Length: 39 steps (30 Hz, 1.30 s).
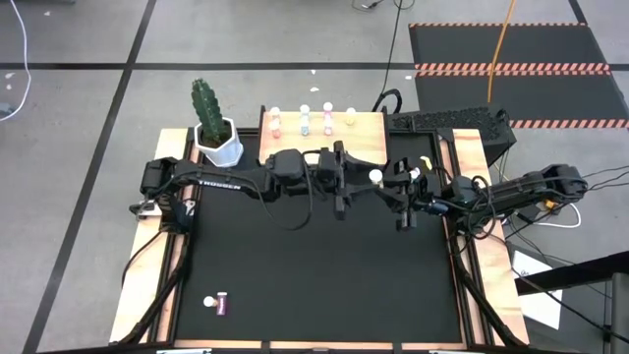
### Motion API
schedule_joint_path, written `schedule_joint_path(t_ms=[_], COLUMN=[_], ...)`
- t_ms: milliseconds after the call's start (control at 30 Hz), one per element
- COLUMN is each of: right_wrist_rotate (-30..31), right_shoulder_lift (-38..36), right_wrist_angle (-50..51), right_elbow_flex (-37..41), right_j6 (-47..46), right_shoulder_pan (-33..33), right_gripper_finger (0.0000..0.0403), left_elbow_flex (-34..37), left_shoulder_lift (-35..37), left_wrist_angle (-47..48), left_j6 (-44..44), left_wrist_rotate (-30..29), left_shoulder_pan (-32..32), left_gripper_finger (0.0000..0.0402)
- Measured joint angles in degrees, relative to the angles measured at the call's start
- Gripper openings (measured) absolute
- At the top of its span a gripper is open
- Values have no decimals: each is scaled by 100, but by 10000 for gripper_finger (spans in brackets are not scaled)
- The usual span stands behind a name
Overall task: Pick and place medicine bottles onto shelf by color
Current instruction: Put the right yellow pill bottle aligned with the other yellow pill bottle on the shelf
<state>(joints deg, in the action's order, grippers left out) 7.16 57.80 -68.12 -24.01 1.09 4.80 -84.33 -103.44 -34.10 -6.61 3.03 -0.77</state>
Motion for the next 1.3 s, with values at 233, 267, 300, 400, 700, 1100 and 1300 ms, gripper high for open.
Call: schedule_joint_path(t_ms=[233, 267, 300, 400, 700, 1100, 1300], right_wrist_rotate=[2, 0, 0, -7, 56, 306, 306], right_shoulder_lift=[0, 0, 0, 1, 2, -30, -28], right_wrist_angle=[151, 160, 178, 192, 436, 823, 1069], right_elbow_flex=[0, 0, 0, 0, 0, 2, 2], right_j6=[-44, -53, -90, -202, -229, -406, -490], right_shoulder_pan=[-42, -49, -63, -112, -191, -219, -221], right_gripper_finger=[105, 105, 105, 105, 105, 105, 105], left_elbow_flex=[0, 0, 0, 0, 0, -17, -592], left_shoulder_lift=[1, 0, 0, 2, 42, 587, 888], left_wrist_angle=[-32, -33, -35, -40, 134, 1982, 4244], left_j6=[7, 41, 71, 138, -405, -744, 40], left_wrist_rotate=[17, 17, 15, 8, 43, 718, 745], left_shoulder_pan=[-2, -2, 0, -21, -220, -508, -612], left_gripper_finger=[210, 206, 201, 189, 140, 158, 220])
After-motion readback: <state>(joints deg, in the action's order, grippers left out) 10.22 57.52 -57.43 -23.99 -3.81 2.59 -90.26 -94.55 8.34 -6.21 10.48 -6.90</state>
